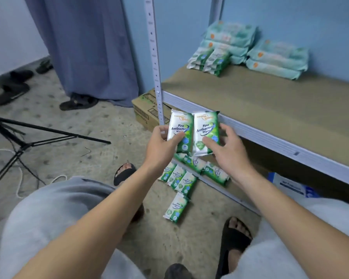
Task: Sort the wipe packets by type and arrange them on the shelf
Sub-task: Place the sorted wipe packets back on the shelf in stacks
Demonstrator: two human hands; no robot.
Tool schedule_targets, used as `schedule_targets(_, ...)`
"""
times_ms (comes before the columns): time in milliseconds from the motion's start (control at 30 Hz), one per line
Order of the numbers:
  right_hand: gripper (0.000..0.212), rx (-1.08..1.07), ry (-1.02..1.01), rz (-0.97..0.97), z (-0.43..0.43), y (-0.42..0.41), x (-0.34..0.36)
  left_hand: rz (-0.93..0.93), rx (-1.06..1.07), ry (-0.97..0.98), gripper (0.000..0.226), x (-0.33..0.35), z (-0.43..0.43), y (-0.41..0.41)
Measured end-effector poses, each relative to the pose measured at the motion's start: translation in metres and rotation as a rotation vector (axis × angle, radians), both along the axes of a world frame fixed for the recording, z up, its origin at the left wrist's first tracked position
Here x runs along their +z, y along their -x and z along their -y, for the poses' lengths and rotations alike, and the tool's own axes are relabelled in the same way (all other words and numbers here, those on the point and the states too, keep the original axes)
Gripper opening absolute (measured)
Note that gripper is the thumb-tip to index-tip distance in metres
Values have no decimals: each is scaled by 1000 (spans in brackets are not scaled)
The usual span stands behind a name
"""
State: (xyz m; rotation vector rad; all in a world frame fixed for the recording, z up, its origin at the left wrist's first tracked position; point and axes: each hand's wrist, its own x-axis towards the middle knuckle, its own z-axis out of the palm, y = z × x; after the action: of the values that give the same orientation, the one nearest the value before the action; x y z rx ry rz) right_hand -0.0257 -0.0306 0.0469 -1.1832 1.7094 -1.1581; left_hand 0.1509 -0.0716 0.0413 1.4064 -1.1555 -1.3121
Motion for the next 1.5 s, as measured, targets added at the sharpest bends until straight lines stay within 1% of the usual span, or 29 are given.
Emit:
schedule_targets(200,41,-79,142,-55,18,38,40,-12,-72,129,40,49,34,27)
schedule_targets(300,36,-139,143,-18,32,54,44,-22,-82,157,41,57,52,43)
schedule_targets(400,38,-208,119,-15,46,66,43,-26,-62,167,40,59,70,62)
schedule_targets(567,49,-278,96,-186,68,80,54,3,-68,140,45,58,98,85)
schedule_targets(633,55,-286,48,-221,75,85,59,7,-78,116,52,56,107,90)
schedule_targets(700,49,-274,-29,-248,81,88,61,13,-94,91,58,53,114,94)
schedule_targets(733,43,-267,-67,-279,83,89,61,10,-105,85,55,51,115,96)
schedule_targets(800,35,-263,-102,-389,85,92,61,17,-122,90,45,51,117,97)
schedule_targets(867,34,-259,-98,-488,84,97,62,97,-146,115,37,52,118,95)
schedule_targets(900,33,-252,-88,-492,82,99,62,176,-158,144,34,52,120,92)
schedule_targets(967,29,-222,-63,-400,79,102,62,303,-155,191,29,52,123,85)
schedule_targets(1033,27,-184,-29,-314,76,103,61,338,-145,209,21,53,124,80)
schedule_targets(1100,30,-132,-1,-260,72,105,60,332,-153,226,14,53,124,77)
schedule_targets(1133,35,-99,3,-248,70,107,60,329,-167,233,15,53,123,77)
schedule_targets(1233,47,-17,-26,-271,63,112,61,321,-218,250,35,52,122,78)
schedule_targets(1333,48,-33,4,-344,65,112,55,289,-242,246,42,53,122,80)
schedule_targets(1400,47,-60,32,-379,69,110,51,269,-260,240,40,54,123,81)
schedule_targets(1500,46,-78,51,-374,76,106,48,267,-279,240,39,55,125,83)
